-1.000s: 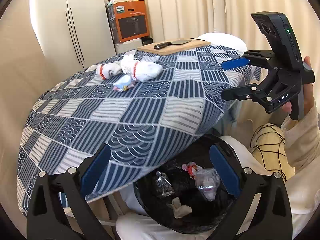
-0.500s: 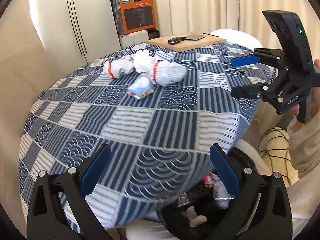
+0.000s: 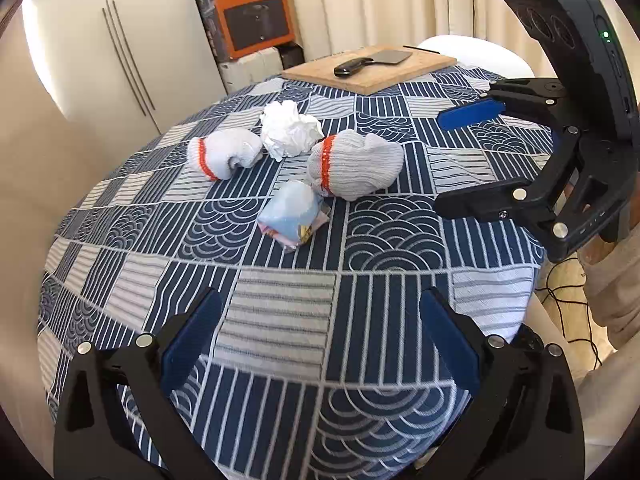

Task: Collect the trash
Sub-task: 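Grasp the white sock with the right gripper while the left grasps the blue packet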

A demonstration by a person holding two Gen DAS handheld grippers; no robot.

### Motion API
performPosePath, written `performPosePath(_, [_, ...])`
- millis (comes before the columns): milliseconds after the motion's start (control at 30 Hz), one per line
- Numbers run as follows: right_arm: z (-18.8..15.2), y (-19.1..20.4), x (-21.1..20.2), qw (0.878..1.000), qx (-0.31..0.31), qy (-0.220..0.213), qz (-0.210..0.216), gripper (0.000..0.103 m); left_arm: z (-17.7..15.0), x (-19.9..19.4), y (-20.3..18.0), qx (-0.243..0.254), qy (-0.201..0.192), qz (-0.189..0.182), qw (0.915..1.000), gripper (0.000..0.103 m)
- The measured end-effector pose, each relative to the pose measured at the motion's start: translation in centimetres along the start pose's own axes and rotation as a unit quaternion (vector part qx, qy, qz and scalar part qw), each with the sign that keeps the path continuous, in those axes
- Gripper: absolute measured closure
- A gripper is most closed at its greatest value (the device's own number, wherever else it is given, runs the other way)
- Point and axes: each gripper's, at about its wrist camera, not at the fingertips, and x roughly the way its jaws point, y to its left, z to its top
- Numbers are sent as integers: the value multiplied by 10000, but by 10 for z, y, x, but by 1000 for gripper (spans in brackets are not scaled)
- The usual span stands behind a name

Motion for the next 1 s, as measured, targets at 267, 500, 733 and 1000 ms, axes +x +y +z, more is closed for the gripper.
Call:
performPosePath(267, [11,-13,21,9999,87,91,11,15,14,26,13,216,177,-82,9996,6])
performPosePath(500, [22,-20,43,9996,111,172,170,31,23,52,20,444,275,-84,9986,5])
performPosePath(733, [23,-26,59,9980,167,226,562,64,34,65,27,402,216,-439,9980,5])
performPosePath(1000, [13,-13,44,9997,-123,162,95,74,42,75,32,173,158,-659,9976,14])
